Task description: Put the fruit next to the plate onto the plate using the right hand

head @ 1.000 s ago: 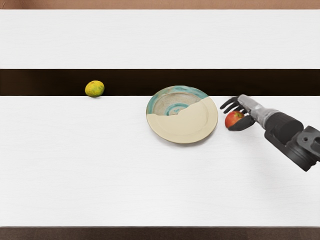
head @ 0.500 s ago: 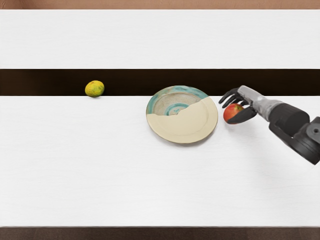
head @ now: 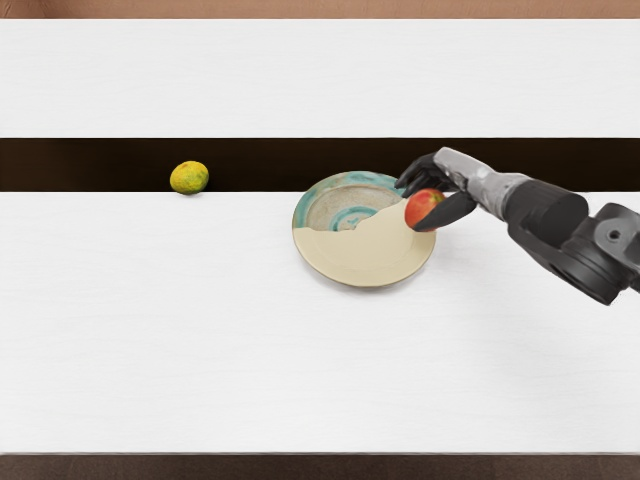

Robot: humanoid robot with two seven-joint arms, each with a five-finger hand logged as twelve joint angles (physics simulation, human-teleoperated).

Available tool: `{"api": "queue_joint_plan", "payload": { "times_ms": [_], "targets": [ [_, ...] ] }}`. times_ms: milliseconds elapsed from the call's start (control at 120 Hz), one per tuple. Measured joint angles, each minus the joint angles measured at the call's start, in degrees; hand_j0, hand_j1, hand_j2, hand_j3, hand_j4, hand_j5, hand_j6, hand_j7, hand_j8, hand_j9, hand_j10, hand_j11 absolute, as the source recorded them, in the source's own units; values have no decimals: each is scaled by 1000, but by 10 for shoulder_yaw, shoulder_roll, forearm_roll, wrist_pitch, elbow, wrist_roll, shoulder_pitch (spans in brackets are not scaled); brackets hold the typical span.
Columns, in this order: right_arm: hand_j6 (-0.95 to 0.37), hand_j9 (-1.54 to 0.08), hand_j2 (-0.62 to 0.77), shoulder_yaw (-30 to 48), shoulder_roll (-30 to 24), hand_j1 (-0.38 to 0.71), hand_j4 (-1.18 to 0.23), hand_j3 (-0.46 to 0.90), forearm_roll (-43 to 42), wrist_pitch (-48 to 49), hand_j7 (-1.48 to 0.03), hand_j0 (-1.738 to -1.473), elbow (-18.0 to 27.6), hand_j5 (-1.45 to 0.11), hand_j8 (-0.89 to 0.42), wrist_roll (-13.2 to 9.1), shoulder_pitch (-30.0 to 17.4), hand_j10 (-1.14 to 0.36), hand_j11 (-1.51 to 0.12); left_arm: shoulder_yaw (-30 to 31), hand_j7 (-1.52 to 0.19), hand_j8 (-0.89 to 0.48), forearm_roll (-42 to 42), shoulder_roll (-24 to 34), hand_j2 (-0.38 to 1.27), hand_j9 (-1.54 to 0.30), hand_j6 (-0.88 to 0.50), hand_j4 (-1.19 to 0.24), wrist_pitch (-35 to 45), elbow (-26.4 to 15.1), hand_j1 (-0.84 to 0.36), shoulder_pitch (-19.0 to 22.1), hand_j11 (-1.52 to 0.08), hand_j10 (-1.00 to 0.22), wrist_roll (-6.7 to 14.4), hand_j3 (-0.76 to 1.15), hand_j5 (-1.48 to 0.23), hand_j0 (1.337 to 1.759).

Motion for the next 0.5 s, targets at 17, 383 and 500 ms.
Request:
{"api": "queue_joint_plan", "payload": {
  "times_ms": [17, 383, 500],
  "targets": [
    [-572, -755, 85, 0, 3, 241, -561, 0, 0, 0, -747, -1657, 0, -766, -394, 0, 1, -386, -744, 0, 0, 0, 0, 0, 0, 0, 0, 0, 0, 0, 349, 0, 0, 0, 0, 0, 0, 1658],
    [-572, -757, 119, -4, 47, 246, -562, 0, 0, 1, -748, -1658, 0, -765, -410, -10, 4, -401, -746, 0, 0, 0, 0, 0, 0, 0, 0, 0, 0, 0, 349, 0, 0, 0, 0, 0, 0, 1658],
    [-573, -756, 120, -8, 49, 245, -563, 0, 0, 0, -748, -1657, 0, -764, -410, -10, 1, -400, -746, 0, 0, 0, 0, 0, 0, 0, 0, 0, 0, 0, 349, 0, 0, 0, 0, 0, 0, 1658]
  ]
}}
